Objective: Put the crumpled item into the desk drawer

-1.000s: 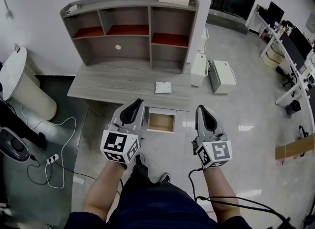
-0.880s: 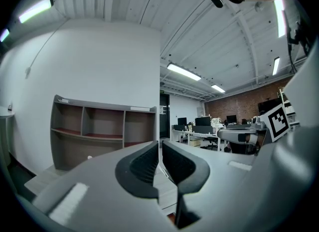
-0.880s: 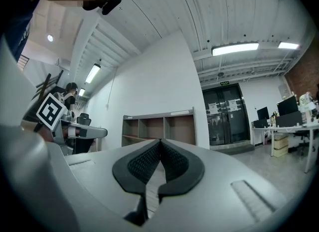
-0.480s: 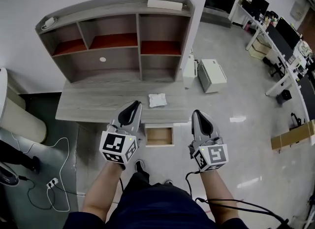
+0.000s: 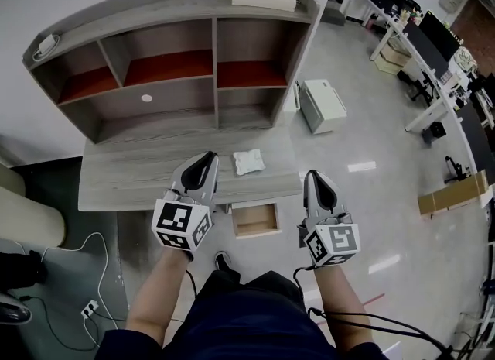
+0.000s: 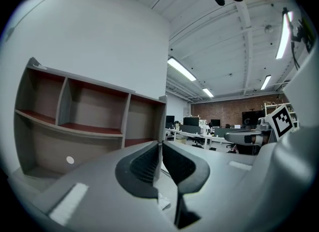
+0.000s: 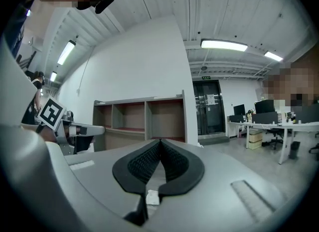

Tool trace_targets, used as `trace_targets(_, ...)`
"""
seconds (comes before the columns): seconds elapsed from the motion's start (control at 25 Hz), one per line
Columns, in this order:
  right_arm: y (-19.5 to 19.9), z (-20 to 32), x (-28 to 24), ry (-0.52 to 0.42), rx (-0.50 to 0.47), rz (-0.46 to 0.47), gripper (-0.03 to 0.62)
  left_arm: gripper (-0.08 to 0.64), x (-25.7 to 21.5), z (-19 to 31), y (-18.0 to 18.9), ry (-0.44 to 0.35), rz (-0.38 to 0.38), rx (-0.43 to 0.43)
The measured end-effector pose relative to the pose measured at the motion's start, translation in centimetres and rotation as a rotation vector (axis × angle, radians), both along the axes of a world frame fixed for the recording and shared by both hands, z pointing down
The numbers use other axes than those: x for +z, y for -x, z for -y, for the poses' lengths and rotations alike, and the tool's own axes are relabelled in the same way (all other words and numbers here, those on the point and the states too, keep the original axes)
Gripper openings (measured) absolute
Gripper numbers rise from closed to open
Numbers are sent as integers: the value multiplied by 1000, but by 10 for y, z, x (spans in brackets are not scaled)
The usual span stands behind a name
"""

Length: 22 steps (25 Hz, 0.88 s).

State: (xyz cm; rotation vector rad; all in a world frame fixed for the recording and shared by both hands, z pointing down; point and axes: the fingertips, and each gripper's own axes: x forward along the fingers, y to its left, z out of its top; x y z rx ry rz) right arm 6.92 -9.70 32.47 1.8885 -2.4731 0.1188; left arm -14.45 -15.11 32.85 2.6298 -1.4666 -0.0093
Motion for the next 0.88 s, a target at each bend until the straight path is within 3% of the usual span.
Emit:
trace_targets(0.2, -3, 13, 14, 48, 29, -17, 6, 26, 20, 28, 1, 34, -11, 12)
trace_targets(0.44, -25, 27, 35, 84, 55, -3, 6, 28, 62, 54, -17, 103, 30, 30)
trace_targets(0.88, -55, 36, 69, 144, 70, 50, 6, 29, 130, 74, -56, 242, 186, 98)
